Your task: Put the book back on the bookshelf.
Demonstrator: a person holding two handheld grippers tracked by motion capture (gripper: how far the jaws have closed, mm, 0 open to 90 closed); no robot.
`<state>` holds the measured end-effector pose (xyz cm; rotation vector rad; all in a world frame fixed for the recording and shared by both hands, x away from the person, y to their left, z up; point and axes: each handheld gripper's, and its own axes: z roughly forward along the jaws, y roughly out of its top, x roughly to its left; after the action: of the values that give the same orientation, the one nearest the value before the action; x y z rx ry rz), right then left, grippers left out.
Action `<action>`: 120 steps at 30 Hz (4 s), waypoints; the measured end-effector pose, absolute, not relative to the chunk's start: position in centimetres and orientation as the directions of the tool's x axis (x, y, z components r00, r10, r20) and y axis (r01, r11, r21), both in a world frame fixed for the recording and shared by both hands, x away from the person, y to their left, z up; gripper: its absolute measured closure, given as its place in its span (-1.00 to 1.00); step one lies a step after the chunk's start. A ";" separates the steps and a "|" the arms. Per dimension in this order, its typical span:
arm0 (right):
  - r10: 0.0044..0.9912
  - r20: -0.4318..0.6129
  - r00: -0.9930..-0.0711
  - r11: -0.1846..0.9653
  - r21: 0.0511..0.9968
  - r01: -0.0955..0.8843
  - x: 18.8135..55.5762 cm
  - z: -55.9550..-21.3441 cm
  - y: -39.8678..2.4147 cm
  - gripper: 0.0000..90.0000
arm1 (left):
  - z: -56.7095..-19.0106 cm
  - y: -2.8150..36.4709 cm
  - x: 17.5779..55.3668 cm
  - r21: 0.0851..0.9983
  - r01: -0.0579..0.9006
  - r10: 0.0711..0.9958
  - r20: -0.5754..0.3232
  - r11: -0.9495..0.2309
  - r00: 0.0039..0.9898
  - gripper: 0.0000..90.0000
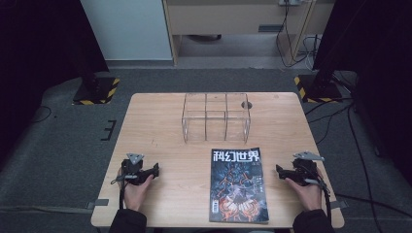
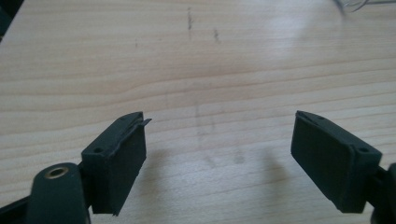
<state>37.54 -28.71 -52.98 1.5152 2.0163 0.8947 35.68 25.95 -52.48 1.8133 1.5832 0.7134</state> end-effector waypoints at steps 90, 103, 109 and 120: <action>0.844 0.200 -0.497 0.216 0.722 0.657 34.4 -52.6 -21.6 -0.39 | -52.9 9.0 31.9 0.754 0.569 0.805 -0.093 -0.328 0.587 -0.25; 0.832 0.257 -0.492 0.188 0.704 0.685 34.5 -53.0 -21.3 -0.32 | -53.3 8.3 31.6 0.757 0.564 0.787 -0.109 -0.330 0.607 -0.24; 0.830 0.274 -0.486 0.170 0.705 0.688 34.5 -53.0 -21.3 -0.33 | -53.4 8.0 31.6 0.757 0.570 0.784 -0.125 -0.321 0.608 -0.23; 0.839 0.264 -0.475 0.163 0.712 0.683 34.4 -53.1 -21.0 -0.35 | -53.4 7.4 31.6 0.757 0.568 0.775 -0.133 -0.323 0.618 -0.18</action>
<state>34.43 -21.01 -53.10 1.4909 2.2409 1.2054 31.60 7.43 -53.36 2.0270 1.0550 0.3224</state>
